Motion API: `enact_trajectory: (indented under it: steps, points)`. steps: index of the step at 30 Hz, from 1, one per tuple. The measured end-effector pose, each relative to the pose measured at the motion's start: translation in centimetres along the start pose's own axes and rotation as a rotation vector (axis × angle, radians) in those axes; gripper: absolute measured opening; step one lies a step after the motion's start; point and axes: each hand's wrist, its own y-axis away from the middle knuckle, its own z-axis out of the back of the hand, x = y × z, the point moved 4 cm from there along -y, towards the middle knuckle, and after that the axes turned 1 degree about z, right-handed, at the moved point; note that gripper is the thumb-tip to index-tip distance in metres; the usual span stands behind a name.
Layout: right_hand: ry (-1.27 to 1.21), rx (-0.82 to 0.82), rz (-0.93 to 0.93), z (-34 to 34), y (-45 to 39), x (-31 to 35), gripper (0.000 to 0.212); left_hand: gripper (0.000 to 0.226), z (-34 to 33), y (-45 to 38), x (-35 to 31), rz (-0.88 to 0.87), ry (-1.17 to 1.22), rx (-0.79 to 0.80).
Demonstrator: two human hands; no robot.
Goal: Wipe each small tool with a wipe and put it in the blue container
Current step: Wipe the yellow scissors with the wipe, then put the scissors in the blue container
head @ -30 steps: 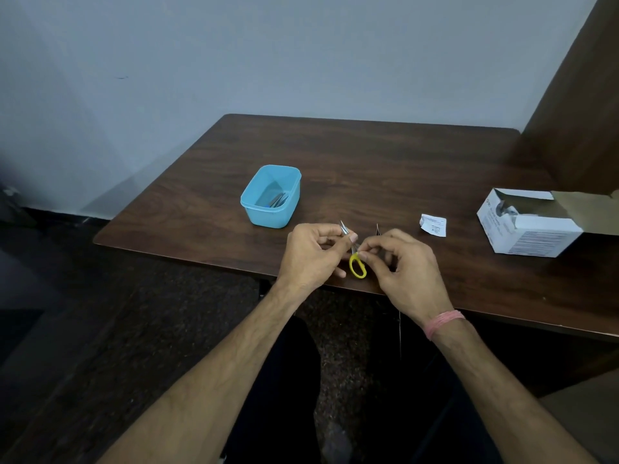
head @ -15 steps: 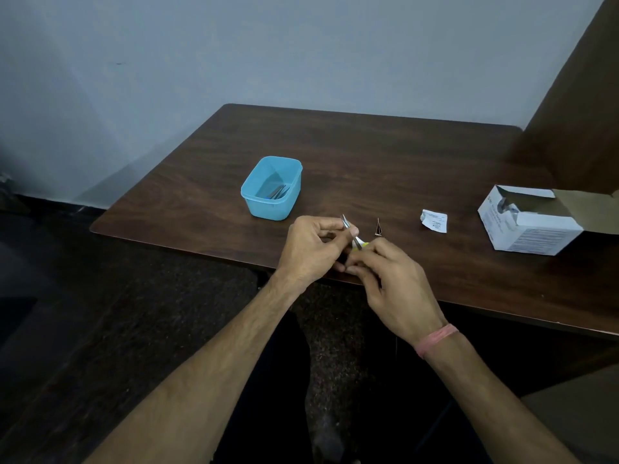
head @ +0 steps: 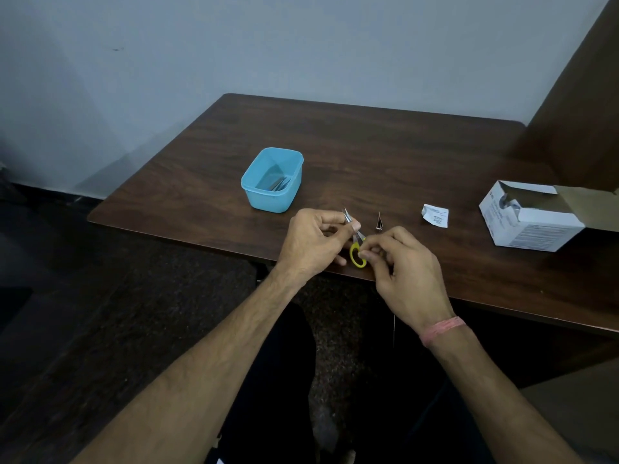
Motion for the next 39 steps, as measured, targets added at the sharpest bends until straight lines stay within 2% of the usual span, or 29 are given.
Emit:
enact_trajectory:
  steps: [6, 13, 16, 20, 25, 30, 34, 39]
  points:
    - [-0.004, -0.020, -0.017, -1.1, -2.6, 0.9, 0.014, 0.011, 0.4, 0.0, -0.2, -0.002, 0.014, 0.029]
    - [-0.148, -0.116, -0.016, -0.1, -2.0, -1.2, 0.012, 0.016, 0.2, 0.0, -0.4, 0.032, 0.126, 0.019]
    - [-0.112, -0.062, -0.026, -0.4, -1.9, -1.7, 0.014, 0.020, 0.3, 0.0, -0.4, 0.055, 0.200, 0.032]
    - [-0.349, -0.004, -0.146, -0.9, -2.0, -1.9, 0.018, 0.019, 0.8, 0.2, -0.5, 0.080, 0.254, 0.051]
    - [-0.494, 0.100, -0.163, -0.7, -2.0, -2.3, 0.012, 0.021, 0.9, 0.1, -0.6, 0.065, 0.246, 0.070]
    - [-0.595, 0.063, -0.178, -0.3, -2.2, -2.8, 0.007, 0.024, 0.9, 0.0, -0.9, 0.070, 0.231, 0.059]
    - [-0.585, 0.014, -0.208, -0.4, -2.2, -4.0, 0.005, 0.021, 3.4, -0.5, -2.3, 0.043, 0.271, -0.045]
    - [-0.562, 0.014, -0.224, -0.2, -2.4, -4.1, 0.003, 0.012, 11.4, -4.2, -7.1, 0.047, 0.144, -0.255]
